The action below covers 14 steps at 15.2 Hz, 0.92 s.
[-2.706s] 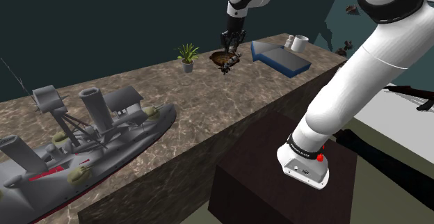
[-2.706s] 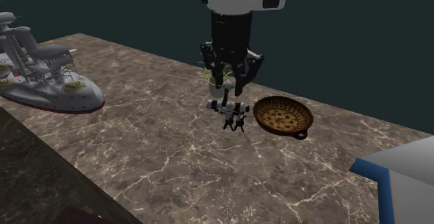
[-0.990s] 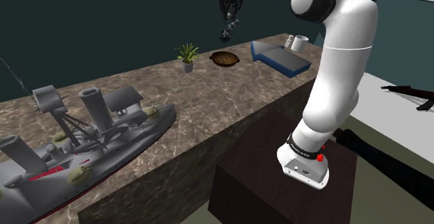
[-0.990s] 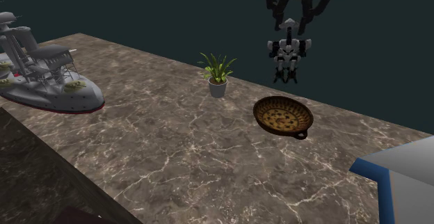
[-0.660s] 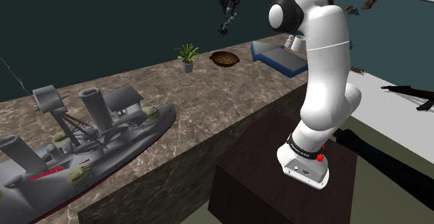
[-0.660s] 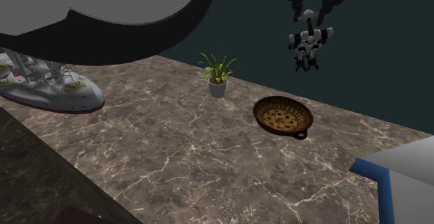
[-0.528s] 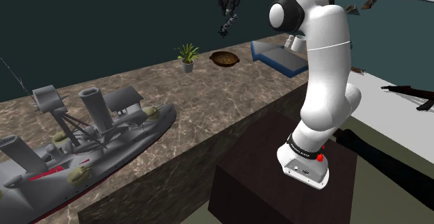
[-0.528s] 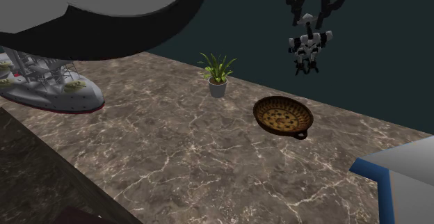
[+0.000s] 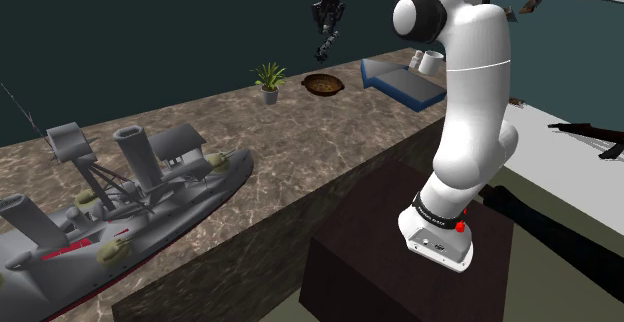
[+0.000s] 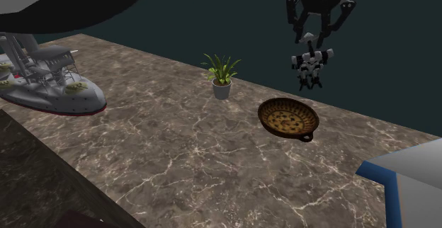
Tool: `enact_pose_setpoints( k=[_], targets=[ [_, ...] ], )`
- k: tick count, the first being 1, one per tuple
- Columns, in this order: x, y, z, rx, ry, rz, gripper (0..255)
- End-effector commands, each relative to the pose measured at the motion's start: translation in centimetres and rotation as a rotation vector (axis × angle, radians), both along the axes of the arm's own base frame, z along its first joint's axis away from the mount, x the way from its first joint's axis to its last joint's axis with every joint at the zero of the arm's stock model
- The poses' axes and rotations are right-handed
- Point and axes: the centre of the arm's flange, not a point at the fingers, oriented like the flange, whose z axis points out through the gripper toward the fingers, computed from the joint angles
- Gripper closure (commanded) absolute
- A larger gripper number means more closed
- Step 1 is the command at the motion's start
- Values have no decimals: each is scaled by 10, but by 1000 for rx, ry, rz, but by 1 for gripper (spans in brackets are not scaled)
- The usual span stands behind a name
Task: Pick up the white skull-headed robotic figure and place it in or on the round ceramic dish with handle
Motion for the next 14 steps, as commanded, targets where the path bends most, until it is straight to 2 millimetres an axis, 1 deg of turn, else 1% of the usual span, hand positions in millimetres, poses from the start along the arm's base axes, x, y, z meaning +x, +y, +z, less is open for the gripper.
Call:
enact_pose_setpoints(
  k=[1,13,14],
  targets=[
    [0,0,-10,-1,-1,0,255],
    [0,0,-75,-1,-1,0,255],
    [0,0,-75,-1,-1,0,255]
  ],
)
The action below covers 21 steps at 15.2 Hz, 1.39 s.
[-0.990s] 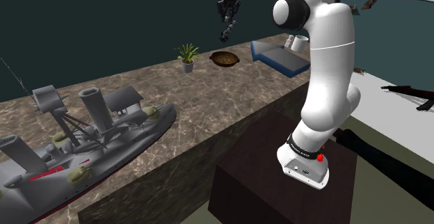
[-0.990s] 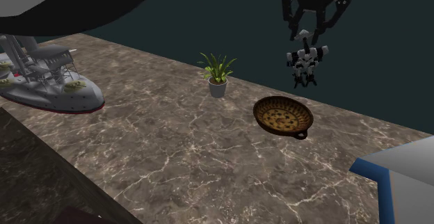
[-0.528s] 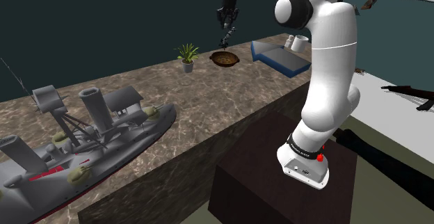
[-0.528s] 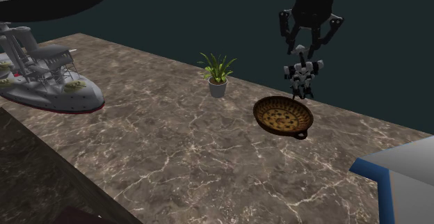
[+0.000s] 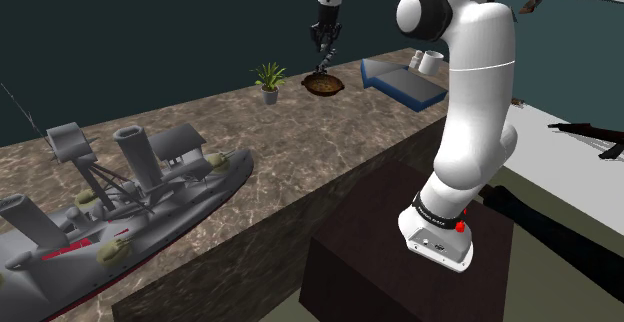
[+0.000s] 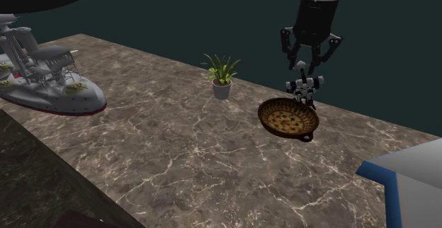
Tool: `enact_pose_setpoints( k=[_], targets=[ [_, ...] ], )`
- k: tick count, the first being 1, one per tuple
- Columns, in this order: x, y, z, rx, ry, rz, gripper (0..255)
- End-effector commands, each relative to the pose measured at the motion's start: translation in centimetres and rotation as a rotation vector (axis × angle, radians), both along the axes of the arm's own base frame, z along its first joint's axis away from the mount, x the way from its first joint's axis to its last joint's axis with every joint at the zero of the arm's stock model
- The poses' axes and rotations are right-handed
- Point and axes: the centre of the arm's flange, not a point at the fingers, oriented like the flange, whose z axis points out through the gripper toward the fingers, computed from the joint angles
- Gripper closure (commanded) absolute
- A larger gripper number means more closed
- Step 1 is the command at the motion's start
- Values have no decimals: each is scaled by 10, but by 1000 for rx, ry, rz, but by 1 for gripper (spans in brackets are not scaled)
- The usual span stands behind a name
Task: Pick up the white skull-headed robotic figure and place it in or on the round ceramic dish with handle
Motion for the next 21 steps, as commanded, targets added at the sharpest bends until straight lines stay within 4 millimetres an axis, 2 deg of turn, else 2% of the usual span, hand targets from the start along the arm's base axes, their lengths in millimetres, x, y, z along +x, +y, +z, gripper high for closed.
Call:
enact_pose_setpoints(
  k=[1,7,8,13,17,21],
  targets=[
    [0,0,-3,0,-1,0,255],
    [0,0,-3,0,-1,0,255],
    [0,0,-3,0,-1,0,0],
    [0,0,-3,0,-1,0,0],
    [0,0,47,0,-1,0,0],
    [0,0,47,0,-1,0,0]
  ],
)
